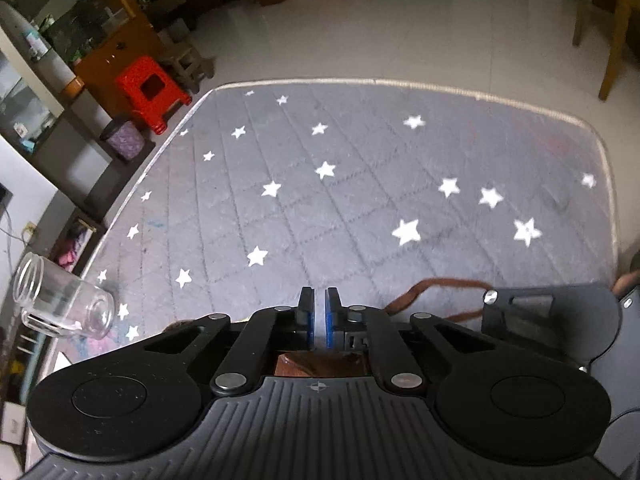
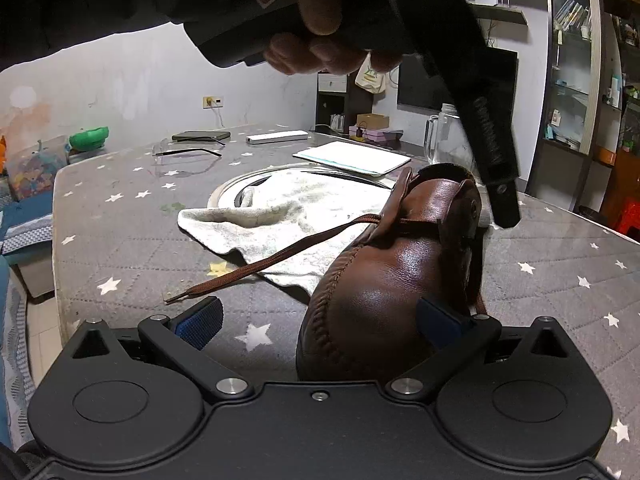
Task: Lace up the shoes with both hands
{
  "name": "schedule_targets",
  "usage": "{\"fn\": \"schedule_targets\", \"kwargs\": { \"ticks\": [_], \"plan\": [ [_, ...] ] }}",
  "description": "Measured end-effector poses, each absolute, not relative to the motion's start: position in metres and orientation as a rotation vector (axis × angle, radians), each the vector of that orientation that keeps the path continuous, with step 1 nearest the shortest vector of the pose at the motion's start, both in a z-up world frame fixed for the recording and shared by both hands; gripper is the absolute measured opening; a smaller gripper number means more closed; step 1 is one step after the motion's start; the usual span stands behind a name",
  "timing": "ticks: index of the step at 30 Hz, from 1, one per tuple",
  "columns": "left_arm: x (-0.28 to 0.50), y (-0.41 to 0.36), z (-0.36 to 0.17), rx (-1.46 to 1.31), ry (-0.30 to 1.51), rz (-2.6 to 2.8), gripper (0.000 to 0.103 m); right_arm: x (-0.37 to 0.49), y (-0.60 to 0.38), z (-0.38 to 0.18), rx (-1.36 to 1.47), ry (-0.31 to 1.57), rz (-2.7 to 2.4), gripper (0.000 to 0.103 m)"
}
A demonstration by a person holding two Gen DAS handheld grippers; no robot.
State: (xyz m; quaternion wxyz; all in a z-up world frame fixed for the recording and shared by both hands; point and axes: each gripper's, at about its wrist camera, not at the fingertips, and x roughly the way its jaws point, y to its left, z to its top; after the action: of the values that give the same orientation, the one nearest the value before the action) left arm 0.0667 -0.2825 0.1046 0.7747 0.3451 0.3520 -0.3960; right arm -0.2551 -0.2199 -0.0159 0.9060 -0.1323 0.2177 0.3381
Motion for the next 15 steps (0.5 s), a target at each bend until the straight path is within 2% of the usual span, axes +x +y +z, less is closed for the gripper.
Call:
{"fn": "schedule_targets", "kwargs": {
  "ticks": [1,4,9,12,15],
  "plan": [
    [0.067,-0.281,0.106,0.741,0.767,-0.872,0.01,-0.255,-0.22,-0.016,-0.272,0.449,0.699,0.103],
    [0.059,-0.279,0.11,0.777,0.746,-0.91,0.036,-0.256,-0.221,-0.016,-0.27,0.448,0.7,0.103],
    [0.043,-0.279,0.102,0.877,0.739,-0.958,0.036,-0.256,-0.221,-0.017,-0.266,0.447,0.701,0.103],
    [0.042,-0.28,0.091,0.912,0.755,-0.946,0.025,-0.256,-0.22,-0.017,-0.267,0.447,0.7,0.103],
    [0.039,-0.283,0.082,0.943,0.754,-0.946,0.024,-0.257,-0.22,-0.017,-0.269,0.446,0.698,0.103]
  ]
}}
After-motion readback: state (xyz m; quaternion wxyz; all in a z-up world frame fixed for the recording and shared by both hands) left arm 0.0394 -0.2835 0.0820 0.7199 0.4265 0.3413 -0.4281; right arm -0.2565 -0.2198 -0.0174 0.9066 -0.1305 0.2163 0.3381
